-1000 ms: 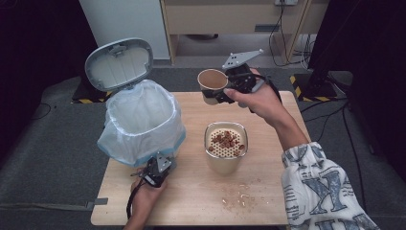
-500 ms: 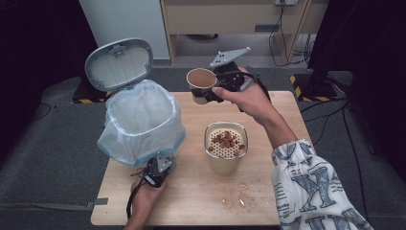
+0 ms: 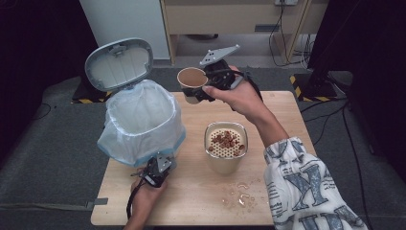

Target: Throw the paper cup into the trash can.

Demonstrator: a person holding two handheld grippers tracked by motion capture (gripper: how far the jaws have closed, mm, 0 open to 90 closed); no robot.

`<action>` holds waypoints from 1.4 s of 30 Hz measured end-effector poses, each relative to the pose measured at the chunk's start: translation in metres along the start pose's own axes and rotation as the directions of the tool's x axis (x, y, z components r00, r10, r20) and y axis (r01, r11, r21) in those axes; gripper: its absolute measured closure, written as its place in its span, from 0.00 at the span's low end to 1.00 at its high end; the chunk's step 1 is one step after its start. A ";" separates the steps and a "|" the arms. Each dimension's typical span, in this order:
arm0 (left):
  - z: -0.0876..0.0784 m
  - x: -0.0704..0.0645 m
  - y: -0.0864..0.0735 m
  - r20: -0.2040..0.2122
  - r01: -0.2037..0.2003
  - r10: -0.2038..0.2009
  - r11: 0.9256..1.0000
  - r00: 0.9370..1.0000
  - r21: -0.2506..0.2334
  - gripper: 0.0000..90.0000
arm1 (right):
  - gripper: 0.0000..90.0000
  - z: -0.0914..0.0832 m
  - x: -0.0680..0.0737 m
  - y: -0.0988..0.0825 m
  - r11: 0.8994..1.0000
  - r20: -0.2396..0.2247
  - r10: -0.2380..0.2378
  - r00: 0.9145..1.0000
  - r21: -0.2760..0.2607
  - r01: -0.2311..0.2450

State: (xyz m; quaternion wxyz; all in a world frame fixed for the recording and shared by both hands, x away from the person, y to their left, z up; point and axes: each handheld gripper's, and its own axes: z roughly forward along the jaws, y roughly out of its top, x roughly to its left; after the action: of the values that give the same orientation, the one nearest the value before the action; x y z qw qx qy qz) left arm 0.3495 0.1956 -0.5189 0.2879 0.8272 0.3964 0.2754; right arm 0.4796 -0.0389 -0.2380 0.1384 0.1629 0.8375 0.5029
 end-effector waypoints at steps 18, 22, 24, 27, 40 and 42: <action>0.000 0.000 0.000 0.001 0.001 -0.001 1.000 1.000 0.000 1.00 | 0.37 0.033 0.015 0.016 0.999 -0.032 0.024 0.999 -0.021 -0.025; 0.000 0.000 0.000 0.001 0.002 -0.002 1.000 1.000 0.000 1.00 | 0.37 0.041 0.020 0.020 0.999 -0.036 0.024 0.999 -0.021 -0.025; 0.000 0.000 0.000 0.001 0.002 -0.002 1.000 1.000 0.000 1.00 | 0.37 0.045 0.021 0.022 0.999 -0.040 0.022 0.999 -0.023 -0.023; 0.000 0.000 0.000 0.001 0.002 -0.002 1.000 1.000 0.000 1.00 | 0.37 0.051 0.024 0.024 0.999 -0.048 0.027 0.999 -0.027 -0.028; 0.000 0.000 0.000 0.002 0.005 -0.005 1.000 1.000 -0.002 1.00 | 0.36 0.084 0.037 0.023 0.999 -0.084 0.038 0.996 -0.002 -0.038; 0.000 0.000 0.000 0.003 0.006 -0.006 1.000 1.000 -0.002 1.00 | 0.35 0.090 0.039 0.022 0.999 -0.087 0.036 0.996 0.005 -0.035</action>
State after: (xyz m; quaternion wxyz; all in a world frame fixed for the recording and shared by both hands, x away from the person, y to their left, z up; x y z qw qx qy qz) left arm 0.3495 0.1961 -0.5189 0.2902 0.8261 0.3982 0.2736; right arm 0.4833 0.0590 -0.2619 0.0925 0.1558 0.8406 0.5105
